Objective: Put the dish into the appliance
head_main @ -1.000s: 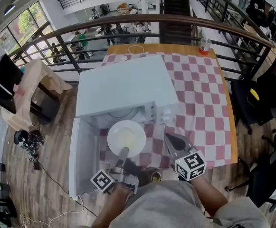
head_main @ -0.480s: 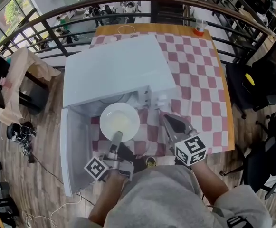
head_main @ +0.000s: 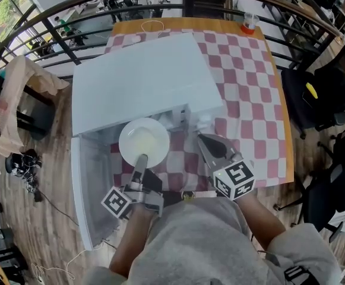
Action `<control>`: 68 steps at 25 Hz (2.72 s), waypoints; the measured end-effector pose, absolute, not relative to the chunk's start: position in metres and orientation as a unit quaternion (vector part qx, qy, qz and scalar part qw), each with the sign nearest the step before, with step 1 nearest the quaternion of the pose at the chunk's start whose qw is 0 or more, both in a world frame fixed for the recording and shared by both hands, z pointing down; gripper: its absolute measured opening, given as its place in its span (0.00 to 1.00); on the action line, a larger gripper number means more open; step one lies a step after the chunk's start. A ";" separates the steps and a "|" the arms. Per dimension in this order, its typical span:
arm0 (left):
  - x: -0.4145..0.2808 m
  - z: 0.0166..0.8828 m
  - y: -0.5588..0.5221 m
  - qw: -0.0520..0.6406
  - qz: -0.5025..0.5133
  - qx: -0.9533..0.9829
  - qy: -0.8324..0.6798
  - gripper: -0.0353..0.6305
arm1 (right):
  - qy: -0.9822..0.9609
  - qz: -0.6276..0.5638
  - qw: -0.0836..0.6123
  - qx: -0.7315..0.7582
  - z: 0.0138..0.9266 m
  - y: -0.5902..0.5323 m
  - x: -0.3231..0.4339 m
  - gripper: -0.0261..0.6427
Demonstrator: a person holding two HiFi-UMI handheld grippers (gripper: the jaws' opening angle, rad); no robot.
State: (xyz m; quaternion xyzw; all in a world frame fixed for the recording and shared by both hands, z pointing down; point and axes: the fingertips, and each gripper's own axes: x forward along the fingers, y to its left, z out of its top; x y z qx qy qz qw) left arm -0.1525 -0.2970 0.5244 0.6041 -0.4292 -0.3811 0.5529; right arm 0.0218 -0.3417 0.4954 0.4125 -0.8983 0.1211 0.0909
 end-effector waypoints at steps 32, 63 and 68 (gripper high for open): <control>-0.203 0.615 -0.391 0.594 -0.370 0.545 -0.462 0.10 | -0.909 0.154 0.133 0.364 0.533 -0.377 -0.047 0.03; -0.201 0.631 -0.388 0.510 -0.151 0.636 -0.560 0.52 | -0.917 0.119 0.135 0.357 0.523 -0.359 -0.044 0.03; -0.197 0.633 -0.385 0.464 -0.061 0.670 -0.576 0.71 | -0.919 0.111 0.137 0.352 0.522 -0.356 -0.050 0.03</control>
